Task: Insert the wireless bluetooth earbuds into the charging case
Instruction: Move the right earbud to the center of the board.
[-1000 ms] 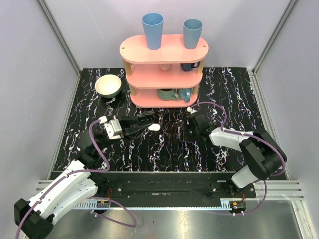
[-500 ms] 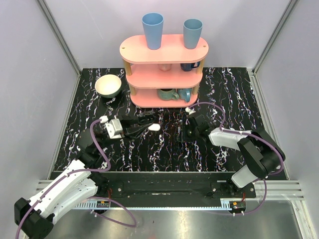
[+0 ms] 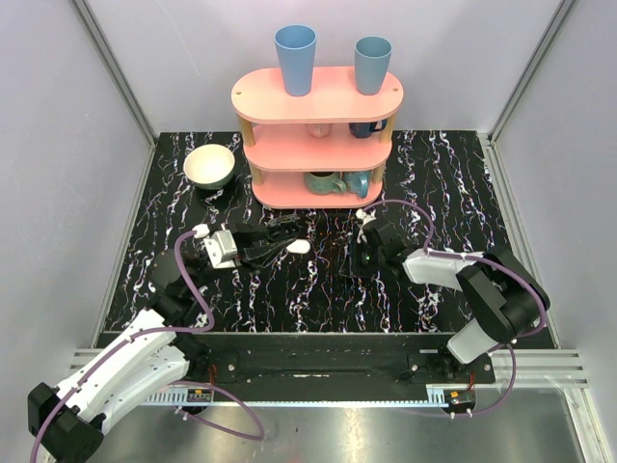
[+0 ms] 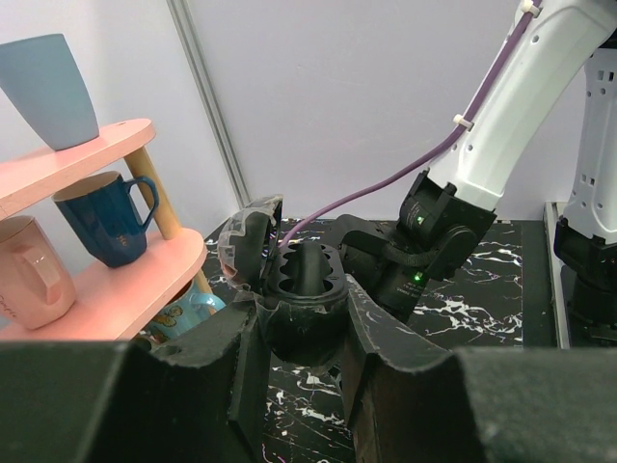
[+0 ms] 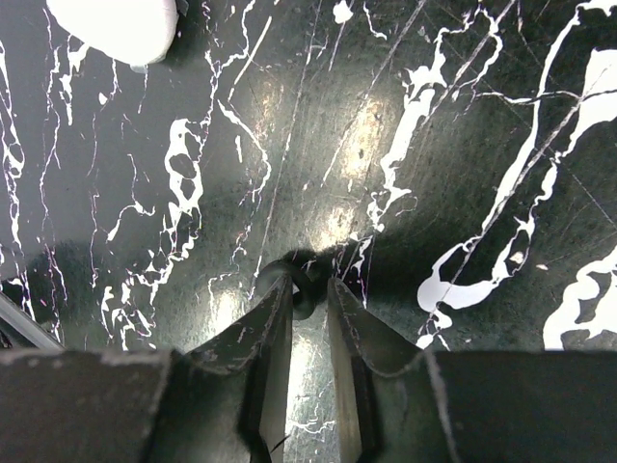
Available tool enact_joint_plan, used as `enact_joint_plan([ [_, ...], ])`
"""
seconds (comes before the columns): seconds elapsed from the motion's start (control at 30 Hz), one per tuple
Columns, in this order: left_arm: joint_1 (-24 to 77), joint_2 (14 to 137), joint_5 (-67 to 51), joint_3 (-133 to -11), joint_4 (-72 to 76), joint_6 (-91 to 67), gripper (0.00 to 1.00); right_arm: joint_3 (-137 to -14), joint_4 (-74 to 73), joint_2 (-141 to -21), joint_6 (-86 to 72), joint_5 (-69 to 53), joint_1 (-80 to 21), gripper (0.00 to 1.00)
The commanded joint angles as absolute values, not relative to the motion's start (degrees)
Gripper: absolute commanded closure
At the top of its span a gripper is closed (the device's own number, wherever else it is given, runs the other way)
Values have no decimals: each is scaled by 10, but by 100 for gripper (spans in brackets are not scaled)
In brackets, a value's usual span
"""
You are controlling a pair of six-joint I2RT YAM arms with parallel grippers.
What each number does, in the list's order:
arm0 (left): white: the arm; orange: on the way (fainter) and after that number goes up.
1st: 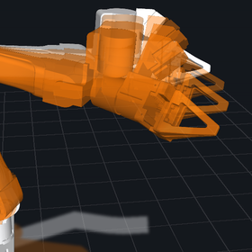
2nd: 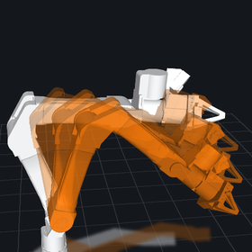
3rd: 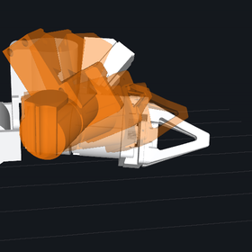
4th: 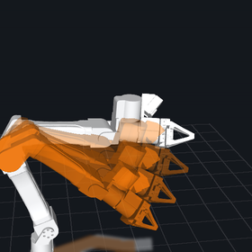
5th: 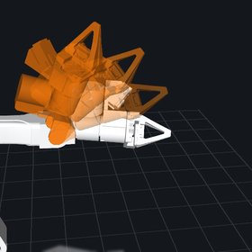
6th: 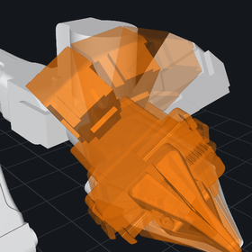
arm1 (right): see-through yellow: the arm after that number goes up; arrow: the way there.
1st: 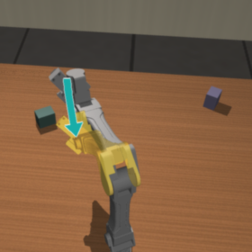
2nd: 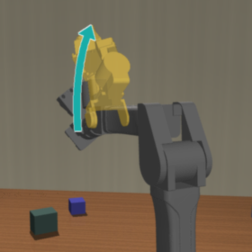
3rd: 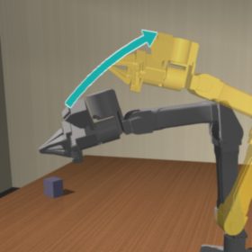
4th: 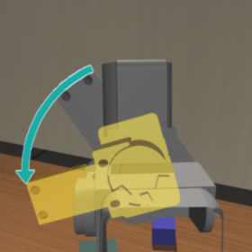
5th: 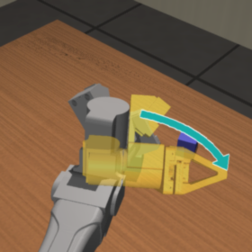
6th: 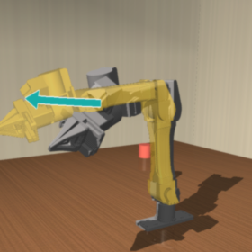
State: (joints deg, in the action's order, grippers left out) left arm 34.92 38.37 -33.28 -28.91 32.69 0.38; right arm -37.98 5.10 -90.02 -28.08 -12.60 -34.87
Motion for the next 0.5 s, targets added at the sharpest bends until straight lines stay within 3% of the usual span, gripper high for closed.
enact_joint_plan([
  [0.0,346,384,-337,-316,356,2,95,-367,71,-895,-263,-144,-352,72],
  [0.47,346,387,-338,-316,359,-17,95,-357,89,-890,-248,-170,-353,67],
])
